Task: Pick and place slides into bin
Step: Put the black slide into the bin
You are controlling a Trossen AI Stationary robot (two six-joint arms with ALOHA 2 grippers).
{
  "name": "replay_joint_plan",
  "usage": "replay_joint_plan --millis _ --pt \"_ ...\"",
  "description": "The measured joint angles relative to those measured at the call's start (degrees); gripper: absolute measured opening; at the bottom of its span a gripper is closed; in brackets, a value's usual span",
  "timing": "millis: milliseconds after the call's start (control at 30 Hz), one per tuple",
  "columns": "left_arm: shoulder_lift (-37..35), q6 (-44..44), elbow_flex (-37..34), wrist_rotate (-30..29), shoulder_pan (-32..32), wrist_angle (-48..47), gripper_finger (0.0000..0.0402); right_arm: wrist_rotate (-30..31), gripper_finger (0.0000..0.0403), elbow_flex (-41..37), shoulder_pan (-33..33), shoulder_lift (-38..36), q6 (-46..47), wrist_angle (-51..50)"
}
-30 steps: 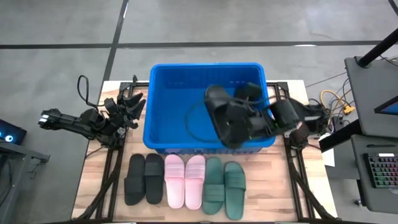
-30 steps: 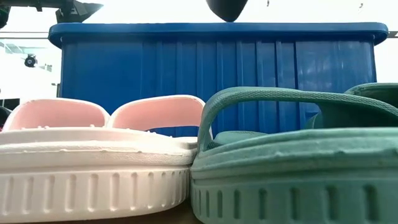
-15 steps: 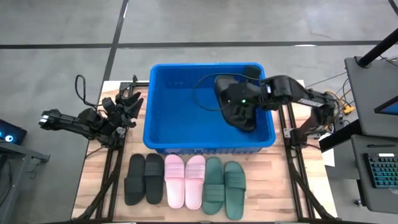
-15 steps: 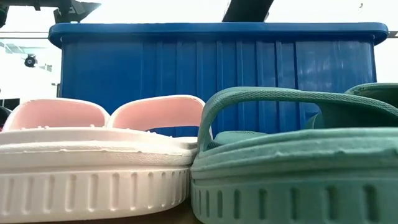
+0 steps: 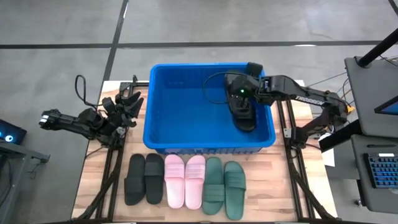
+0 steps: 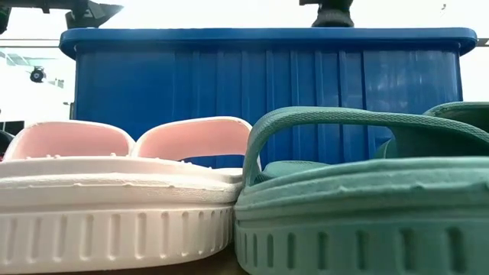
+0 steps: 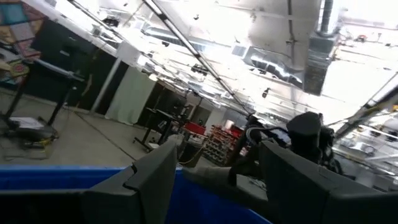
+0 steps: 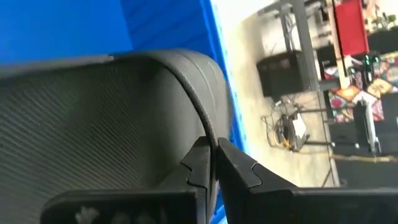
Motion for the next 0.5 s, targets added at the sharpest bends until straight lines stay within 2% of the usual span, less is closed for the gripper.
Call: replay_joint_plan --millis 267,500 --pt "0.0 0.2 0.0 -0.3 0.0 0.0 0.0217 -1.4 0.0011 -11.6 -2.3 -3.3 -3.0 7.7" --pt "0.1 0.1 0.0 -0.5 0.0 0.0 0.0217 -0.6 0.0011 -18.2 -3.0 -4.8 -5.8 12.8"
